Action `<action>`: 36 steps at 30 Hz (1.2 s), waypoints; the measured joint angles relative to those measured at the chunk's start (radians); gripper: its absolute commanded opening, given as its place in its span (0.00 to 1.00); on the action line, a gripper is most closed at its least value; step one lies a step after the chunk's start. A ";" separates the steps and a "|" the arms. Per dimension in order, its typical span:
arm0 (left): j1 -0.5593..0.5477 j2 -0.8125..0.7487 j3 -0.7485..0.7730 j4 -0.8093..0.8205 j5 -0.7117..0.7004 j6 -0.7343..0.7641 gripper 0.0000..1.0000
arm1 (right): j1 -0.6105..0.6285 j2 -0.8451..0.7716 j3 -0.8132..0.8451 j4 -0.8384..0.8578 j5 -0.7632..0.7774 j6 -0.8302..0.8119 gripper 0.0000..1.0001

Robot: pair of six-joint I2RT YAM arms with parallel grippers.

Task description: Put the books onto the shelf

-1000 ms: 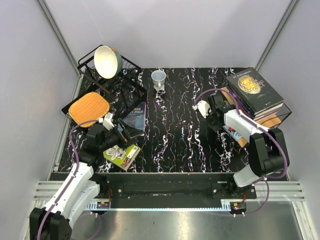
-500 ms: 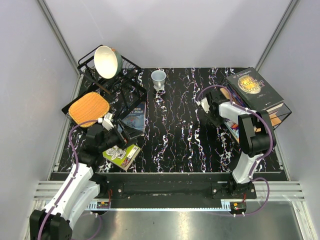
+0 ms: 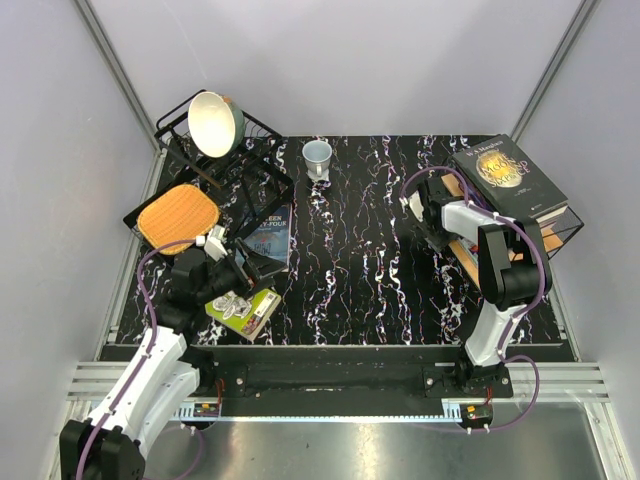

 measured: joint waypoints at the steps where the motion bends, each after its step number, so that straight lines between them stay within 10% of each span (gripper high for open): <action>1: 0.000 0.000 0.000 0.000 0.000 0.002 0.99 | -0.001 0.000 0.000 0.001 0.000 0.000 0.54; 17: 0.001 -0.032 0.136 -0.264 -0.043 0.239 0.99 | 0.005 -0.113 -0.004 -0.090 -0.194 -0.009 0.73; 36: 0.002 0.000 0.145 -0.694 -0.564 0.110 0.99 | 0.386 0.068 0.209 0.067 -1.172 0.448 0.88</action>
